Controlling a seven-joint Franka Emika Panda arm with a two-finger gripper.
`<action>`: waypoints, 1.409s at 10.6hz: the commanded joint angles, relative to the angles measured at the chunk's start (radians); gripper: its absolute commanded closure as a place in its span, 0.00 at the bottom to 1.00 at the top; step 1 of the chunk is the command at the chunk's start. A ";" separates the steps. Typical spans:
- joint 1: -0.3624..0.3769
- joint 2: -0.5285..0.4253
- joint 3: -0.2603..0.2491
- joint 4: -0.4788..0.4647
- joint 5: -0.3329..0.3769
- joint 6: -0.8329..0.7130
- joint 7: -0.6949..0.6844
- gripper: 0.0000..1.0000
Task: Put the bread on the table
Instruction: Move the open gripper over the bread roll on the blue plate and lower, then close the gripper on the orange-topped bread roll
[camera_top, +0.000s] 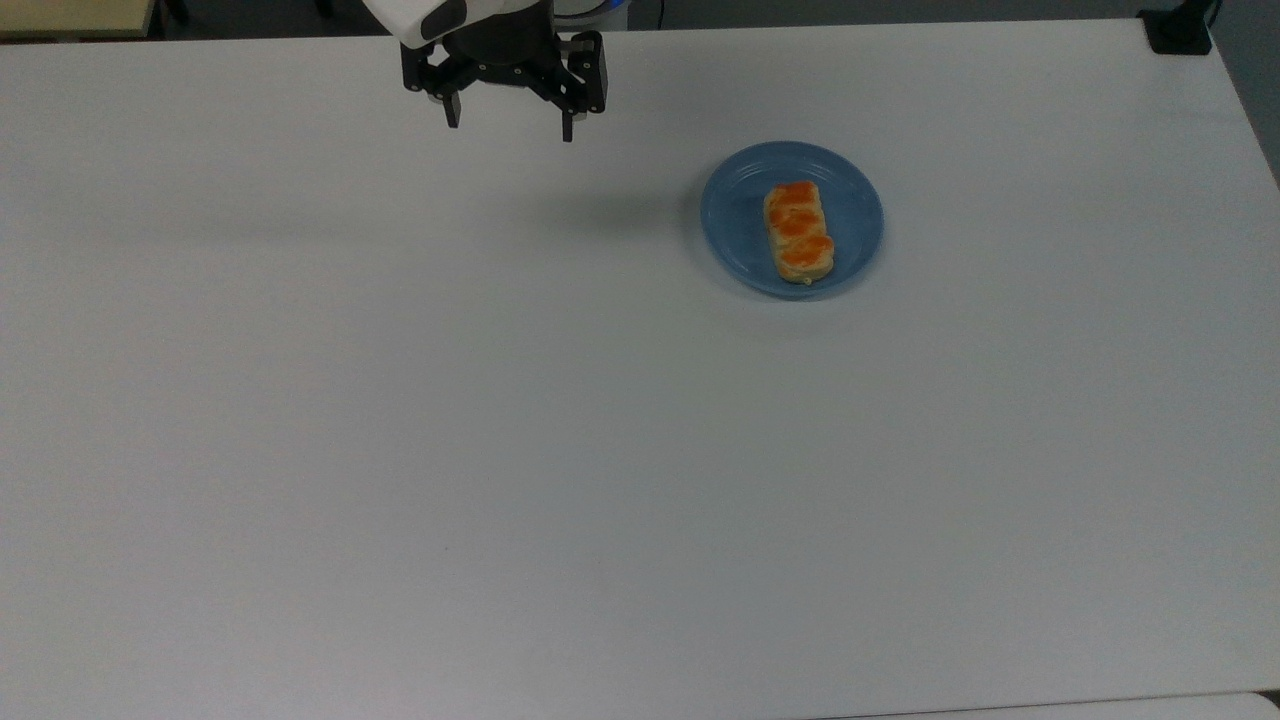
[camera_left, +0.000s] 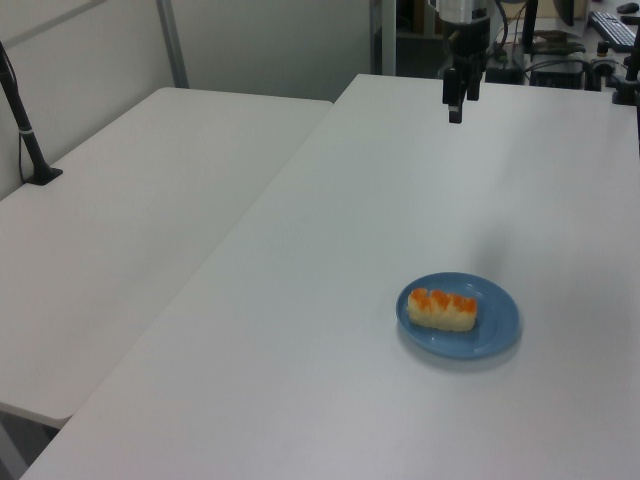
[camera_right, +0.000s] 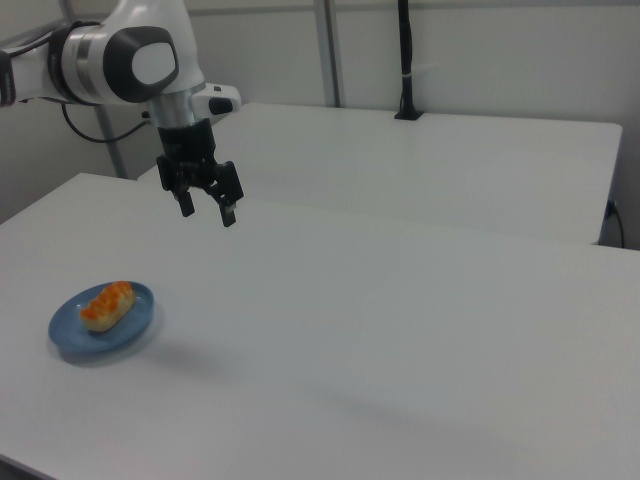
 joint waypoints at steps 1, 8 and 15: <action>0.144 -0.003 -0.051 0.001 0.009 -0.024 0.022 0.00; 0.419 0.123 -0.038 -0.122 0.029 0.219 0.453 0.00; 0.473 0.301 -0.004 -0.131 -0.037 0.353 0.445 0.47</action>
